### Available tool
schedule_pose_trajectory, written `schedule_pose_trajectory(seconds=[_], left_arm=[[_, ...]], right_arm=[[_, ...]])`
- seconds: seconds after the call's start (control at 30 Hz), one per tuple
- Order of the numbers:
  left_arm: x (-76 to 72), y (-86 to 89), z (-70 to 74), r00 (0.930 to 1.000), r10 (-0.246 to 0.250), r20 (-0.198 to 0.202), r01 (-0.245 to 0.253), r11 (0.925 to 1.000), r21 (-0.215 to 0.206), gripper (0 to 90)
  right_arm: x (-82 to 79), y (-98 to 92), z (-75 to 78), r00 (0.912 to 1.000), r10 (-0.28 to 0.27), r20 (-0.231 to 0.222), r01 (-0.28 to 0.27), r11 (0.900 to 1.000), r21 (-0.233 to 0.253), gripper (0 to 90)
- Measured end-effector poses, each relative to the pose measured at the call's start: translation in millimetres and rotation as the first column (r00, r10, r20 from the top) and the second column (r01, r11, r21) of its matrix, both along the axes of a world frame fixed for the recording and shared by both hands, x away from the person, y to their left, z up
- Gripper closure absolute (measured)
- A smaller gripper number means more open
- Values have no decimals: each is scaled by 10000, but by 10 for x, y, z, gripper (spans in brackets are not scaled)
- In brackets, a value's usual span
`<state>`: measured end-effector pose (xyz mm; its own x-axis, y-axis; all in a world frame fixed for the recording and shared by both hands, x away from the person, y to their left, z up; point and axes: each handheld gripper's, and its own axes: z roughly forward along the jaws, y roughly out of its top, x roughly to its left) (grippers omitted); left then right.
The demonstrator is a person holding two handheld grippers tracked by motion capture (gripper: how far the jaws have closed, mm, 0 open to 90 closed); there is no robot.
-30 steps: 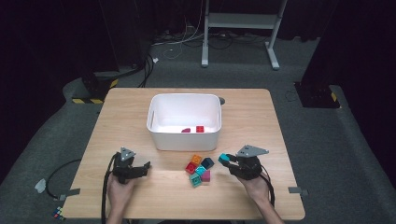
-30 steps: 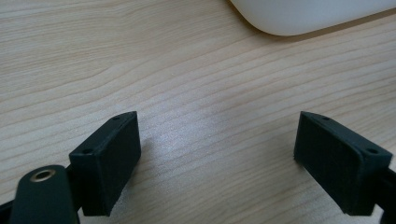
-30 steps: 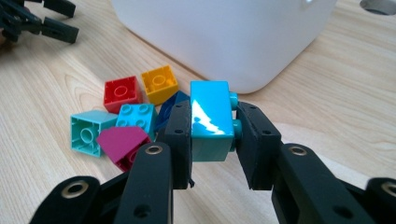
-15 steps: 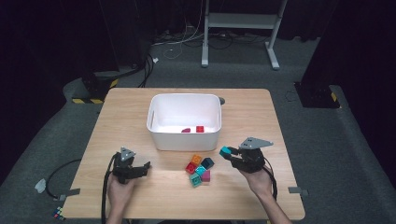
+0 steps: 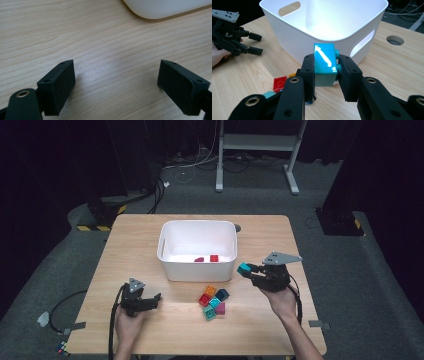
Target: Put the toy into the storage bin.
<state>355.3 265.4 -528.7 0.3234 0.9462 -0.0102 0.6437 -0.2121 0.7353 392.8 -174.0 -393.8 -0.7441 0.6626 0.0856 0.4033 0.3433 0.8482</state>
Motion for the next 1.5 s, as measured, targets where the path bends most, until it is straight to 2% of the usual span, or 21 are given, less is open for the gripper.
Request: schedule_pose_trajectory(seconds=[0.2,0.37,0.47,0.8,0.97,1.5], left_arm=[[0,0,0,10000,-3,-4,3,10000,3,147],[0,0,0,10000,-1,-1,1,10000,-1,147],[0,0,0,10000,-2,-2,2,10000,-4,147],[0,1,0,10000,0,-3,0,10000,-7,148],[0,1,0,10000,1,-3,-1,10000,-9,148],[0,2,1,10000,-2,2,2,10000,3,148]], right_arm=[[79,41,149,9999,153,31,-153,9998,-99,680],[142,63,279,9997,202,121,-202,9998,32,679],[190,107,345,9994,302,152,-299,9994,-148,680],[300,244,575,9979,579,275,-572,9980,-274,680],[379,293,633,9978,657,130,-655,9977,-153,680],[639,488,740,9977,675,-64,-676,9975,-202,679]])
